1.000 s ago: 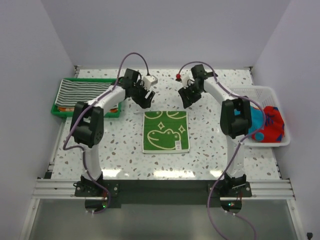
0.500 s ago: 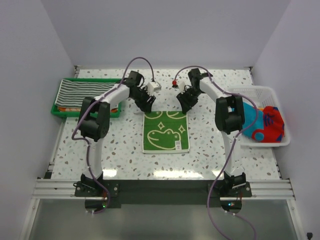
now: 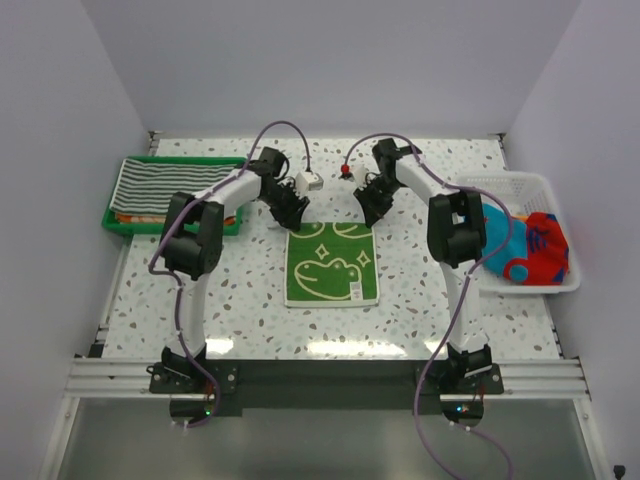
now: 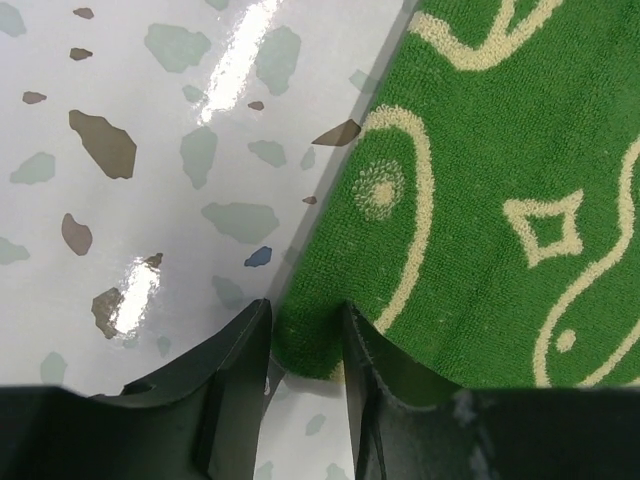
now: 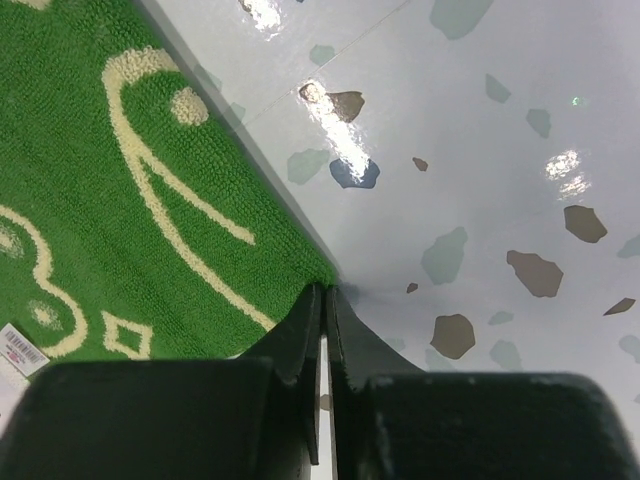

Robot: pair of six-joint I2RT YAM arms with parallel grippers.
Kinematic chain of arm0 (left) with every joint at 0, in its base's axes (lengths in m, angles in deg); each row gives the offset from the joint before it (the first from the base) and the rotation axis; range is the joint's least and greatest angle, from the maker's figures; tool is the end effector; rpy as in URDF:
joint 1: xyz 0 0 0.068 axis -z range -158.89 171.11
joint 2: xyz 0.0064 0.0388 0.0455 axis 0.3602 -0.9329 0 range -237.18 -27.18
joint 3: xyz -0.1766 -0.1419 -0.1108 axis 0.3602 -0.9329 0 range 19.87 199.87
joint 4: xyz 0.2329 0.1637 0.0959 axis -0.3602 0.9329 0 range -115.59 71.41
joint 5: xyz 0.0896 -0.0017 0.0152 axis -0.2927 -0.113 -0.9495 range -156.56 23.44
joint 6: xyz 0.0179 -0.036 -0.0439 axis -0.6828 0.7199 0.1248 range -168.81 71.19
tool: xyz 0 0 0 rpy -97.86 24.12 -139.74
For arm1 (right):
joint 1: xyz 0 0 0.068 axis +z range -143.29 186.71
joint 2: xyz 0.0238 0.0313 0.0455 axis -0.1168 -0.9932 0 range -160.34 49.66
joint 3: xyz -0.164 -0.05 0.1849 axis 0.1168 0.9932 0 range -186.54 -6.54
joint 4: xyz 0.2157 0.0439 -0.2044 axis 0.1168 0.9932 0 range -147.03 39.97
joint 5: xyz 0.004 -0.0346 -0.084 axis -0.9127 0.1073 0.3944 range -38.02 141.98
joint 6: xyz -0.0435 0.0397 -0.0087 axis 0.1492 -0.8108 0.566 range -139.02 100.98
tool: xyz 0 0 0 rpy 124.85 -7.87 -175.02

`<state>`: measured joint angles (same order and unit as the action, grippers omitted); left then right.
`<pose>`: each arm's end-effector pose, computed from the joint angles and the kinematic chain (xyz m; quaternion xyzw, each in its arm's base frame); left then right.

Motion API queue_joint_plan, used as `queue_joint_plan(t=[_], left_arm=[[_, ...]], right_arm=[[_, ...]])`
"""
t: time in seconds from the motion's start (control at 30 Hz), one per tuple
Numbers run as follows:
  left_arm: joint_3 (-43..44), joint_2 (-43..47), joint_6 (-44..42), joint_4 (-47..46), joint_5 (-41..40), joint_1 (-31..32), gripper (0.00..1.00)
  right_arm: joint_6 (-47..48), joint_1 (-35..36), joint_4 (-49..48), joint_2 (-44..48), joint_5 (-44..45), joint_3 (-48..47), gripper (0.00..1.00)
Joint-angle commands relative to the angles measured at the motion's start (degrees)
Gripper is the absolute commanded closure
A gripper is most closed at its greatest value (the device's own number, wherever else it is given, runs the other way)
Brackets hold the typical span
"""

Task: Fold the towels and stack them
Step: Fold the towel

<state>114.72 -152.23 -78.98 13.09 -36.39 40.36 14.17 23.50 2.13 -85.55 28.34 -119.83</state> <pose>0.4432 -0.1779 0.1158 0.4401 0.8424 -0.2379 0.2005 0.4714 0.1605 0.1207 -0.4267 0.8777 0.1913 0.1045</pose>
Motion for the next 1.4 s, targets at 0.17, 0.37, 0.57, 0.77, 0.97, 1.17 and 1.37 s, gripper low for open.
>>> queue_joint_plan(t=[0.17, 0.37, 0.57, 0.77, 0.97, 1.17, 1.37], left_arm=[[1.6, -3.0, -1.8, 3.3, 0.6, -0.4, 0.75], [0.0, -3.9, -3.0, 4.8, -1.3, -0.7, 0.96], [2.6, -2.4, -3.8, 6.0, -2.6, -1.5, 1.0], [4.3, 3.5, -2.5, 3.3, -4.6, -1.1, 1.0], [-1.0, 9.0, -1.1, 0.4, -5.4, 0.2, 1.0], [-9.3, 16.0, 2.7, -3.3, -8.8, 2.1, 1.0], [-18.8, 24.2, 9.9, -6.9, -8.4, 2.7, 1.0]], right_arm=[[1.3, 1.0, 1.5, -1.8, 1.2, 1.9, 1.0], [0.8, 1.0, 0.9, -0.7, 1.8, 2.6, 1.0], [-1.7, 1.2, -3.4, 3.9, 3.7, 5.9, 1.0], [-5.2, 1.4, -8.4, 11.4, 6.1, 8.8, 1.0], [-7.4, 3.3, -11.2, 16.0, 9.8, 12.7, 1.0], [-10.6, 5.9, -14.9, 21.9, 12.6, 18.8, 1.0], [-14.7, 8.4, -13.2, 27.5, 14.1, 23.9, 1.0]])
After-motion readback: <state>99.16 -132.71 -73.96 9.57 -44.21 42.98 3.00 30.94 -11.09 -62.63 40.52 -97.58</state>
